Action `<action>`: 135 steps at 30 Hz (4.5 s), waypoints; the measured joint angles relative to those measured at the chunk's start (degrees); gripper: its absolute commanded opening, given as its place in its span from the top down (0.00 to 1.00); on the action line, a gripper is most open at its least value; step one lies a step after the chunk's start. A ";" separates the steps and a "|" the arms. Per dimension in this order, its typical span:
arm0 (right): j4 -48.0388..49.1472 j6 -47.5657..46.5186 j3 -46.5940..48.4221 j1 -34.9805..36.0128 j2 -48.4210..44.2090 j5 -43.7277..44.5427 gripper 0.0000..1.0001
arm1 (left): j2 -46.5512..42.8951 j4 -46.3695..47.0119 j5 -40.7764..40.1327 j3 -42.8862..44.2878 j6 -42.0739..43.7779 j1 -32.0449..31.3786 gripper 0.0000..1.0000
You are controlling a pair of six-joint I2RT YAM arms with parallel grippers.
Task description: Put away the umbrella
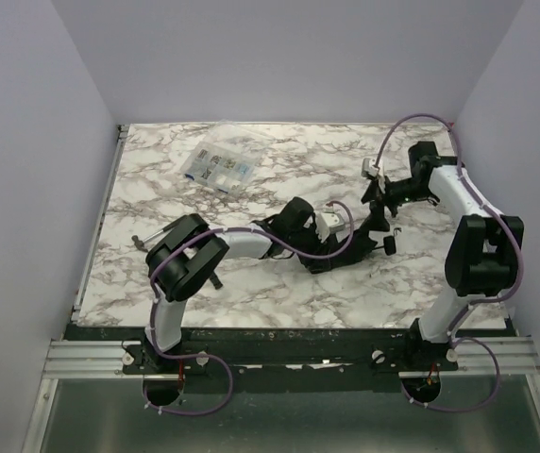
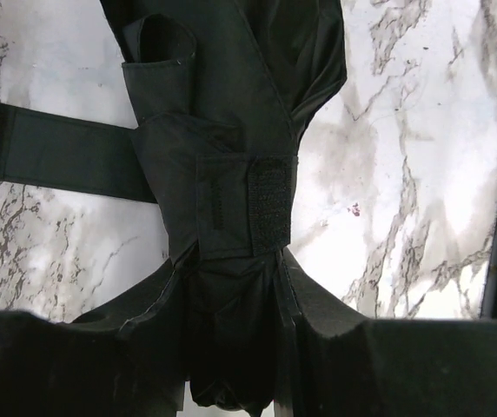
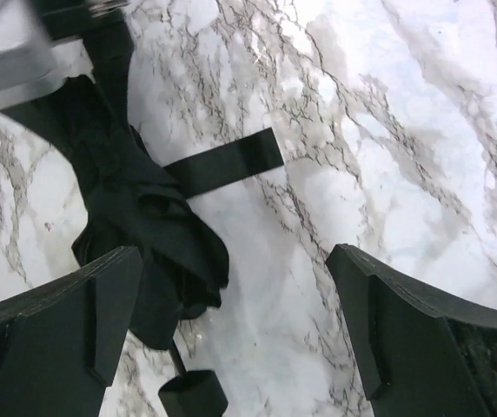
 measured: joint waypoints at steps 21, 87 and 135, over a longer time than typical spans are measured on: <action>26.93 -35.95 -44.52 8.63 -27.26 1.99 0.00 | 11.43 -16.96 18.69 16.50 -5.84 5.62 1.00; 1.46 -13.90 -12.13 13.97 5.35 8.90 0.96 | -12.55 6.05 -14.99 -10.19 29.11 -8.37 0.01; -14.95 -37.62 -11.45 -2.25 -11.87 -5.01 0.00 | 2.71 1.95 -4.26 3.56 7.67 -1.99 0.97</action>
